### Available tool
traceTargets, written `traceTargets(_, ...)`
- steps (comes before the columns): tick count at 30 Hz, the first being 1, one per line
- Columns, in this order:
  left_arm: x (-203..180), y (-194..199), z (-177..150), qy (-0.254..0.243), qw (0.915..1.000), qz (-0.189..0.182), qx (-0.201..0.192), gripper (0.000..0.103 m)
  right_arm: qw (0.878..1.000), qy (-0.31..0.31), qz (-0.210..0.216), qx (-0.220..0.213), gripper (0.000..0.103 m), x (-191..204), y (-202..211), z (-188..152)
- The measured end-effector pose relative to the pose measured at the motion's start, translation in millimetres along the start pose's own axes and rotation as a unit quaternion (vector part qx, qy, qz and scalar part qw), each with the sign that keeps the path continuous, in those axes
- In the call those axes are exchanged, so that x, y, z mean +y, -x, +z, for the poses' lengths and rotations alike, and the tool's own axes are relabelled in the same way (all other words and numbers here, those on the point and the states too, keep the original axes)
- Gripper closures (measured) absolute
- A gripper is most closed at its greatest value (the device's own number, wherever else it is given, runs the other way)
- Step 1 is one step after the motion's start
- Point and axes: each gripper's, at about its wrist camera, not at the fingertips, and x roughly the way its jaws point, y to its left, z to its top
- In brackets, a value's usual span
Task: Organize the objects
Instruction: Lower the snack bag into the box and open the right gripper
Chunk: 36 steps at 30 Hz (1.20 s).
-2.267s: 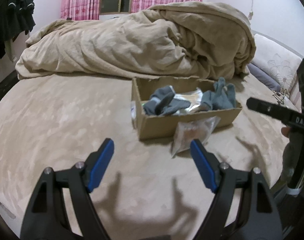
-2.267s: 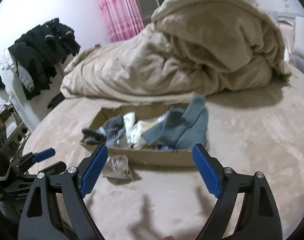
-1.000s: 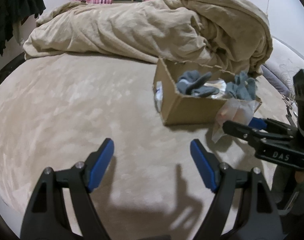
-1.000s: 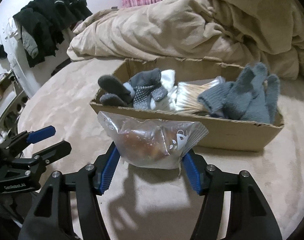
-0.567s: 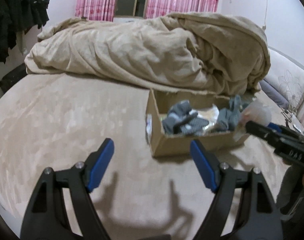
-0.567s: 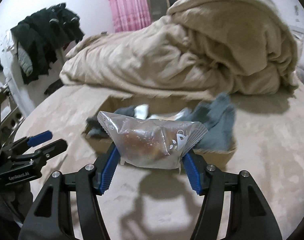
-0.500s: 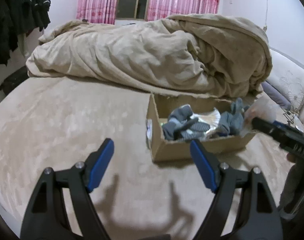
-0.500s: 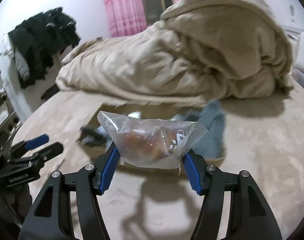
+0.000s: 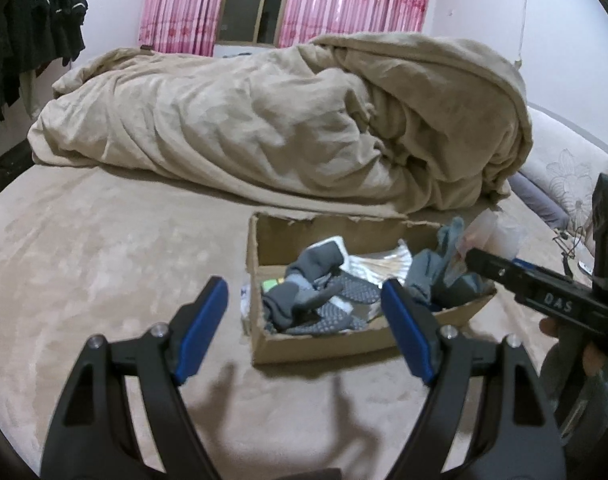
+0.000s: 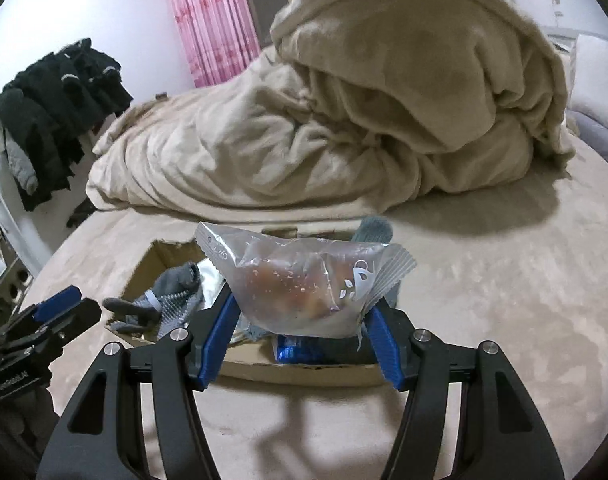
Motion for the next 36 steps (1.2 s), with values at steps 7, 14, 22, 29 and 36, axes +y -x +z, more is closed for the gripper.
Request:
traceTargets(7,-2.4,-14.5,-3.8,-0.007,0.9998,-0.005,0.017,0.023,0.998,0.028,0.009,0.058,0.038,26.9,-37.4,-5.6)
traceTargets(14,8.0,-20.4,-7.5,0.001,0.9994,0.004,0.034,0.023,0.995,0.057,-0.008,0.080,0.035,41.2,-57.3,-16.1)
traceTargets(22,8.0,-11.2,-7.5,0.003,0.9994,0.003,0.033,0.023,0.997,0.055,-0.002,0.053,0.021,42.4,-37.0,-12.9)
traceTargets(29,-2.2,10.0,-6.5,-0.008,0.9995,-0.002,0.030,0.023,0.998,0.055,-0.002,0.025,0.021,37.1,-7.1,-6.4)
traceTargets(36,-9.3,36.3,-5.8,0.006,0.9992,-0.026,0.032,0.023,0.998,0.067,-0.008,0.013,0.021,35.0,24.1,-11.2)
